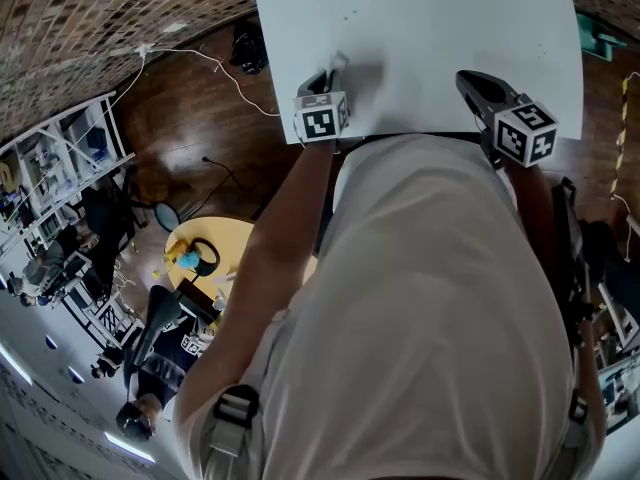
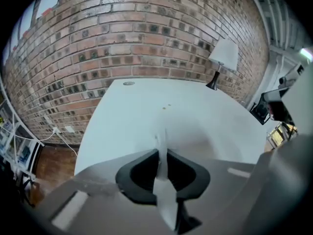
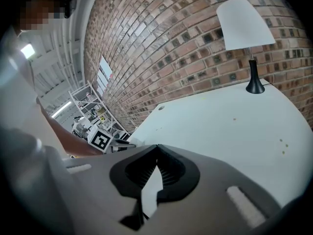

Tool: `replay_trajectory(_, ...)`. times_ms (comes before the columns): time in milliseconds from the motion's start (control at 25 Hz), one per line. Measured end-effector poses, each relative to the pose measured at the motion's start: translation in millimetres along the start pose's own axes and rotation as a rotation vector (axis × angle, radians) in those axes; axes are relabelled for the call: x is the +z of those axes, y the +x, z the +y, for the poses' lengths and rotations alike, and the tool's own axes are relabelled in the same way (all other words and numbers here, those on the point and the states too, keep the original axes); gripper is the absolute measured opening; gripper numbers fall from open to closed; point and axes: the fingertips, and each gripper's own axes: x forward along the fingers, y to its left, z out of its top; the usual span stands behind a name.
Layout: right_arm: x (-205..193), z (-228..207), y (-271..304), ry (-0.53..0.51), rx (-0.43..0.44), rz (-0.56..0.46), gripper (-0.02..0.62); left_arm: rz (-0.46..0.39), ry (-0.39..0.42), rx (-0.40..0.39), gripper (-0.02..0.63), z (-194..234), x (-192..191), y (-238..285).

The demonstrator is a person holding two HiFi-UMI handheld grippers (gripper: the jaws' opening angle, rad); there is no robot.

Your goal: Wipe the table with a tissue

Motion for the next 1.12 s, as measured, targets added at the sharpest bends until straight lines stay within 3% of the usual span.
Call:
replay_trajectory(120, 2, 0, -1, -0.003, 0.000, 0.001, 0.008, -0.011, -0.014, -0.010, 0.042, 13, -2, 0)
replay_trajectory(360, 0, -2, -6, -0.008, -0.013, 0.011, 0.008, -0.040, -0.131, 0.153, 0.044, 116, 15, -6)
replay_trajectory(480, -3, -2, -6, -0.008, -0.019, 0.019, 0.008, -0.020, -0.102, 0.155, 0.043, 133, 24, 0)
replay_trajectory(600, -5, -2, -8, -0.004, -0.026, 0.018, 0.008, -0.028, -0.070, 0.174, 0.037, 124, 31, 1)
replay_trajectory(680, -5, 0, -9, -0.004, -0.026, 0.014, 0.008, -0.037, -0.046, 0.152, 0.037, 107, 32, -1)
replay_trajectory(920, -7, 5, -3, -0.003, -0.014, 0.008, 0.008, 0.007, 0.075, -0.019, 0.037, 35, 10, 8)
replay_trajectory(1120, 0, 12, 2, -0.012, -0.009, 0.006, 0.008, -0.074, -0.051, -0.102, 0.038, 23, 39, -1)
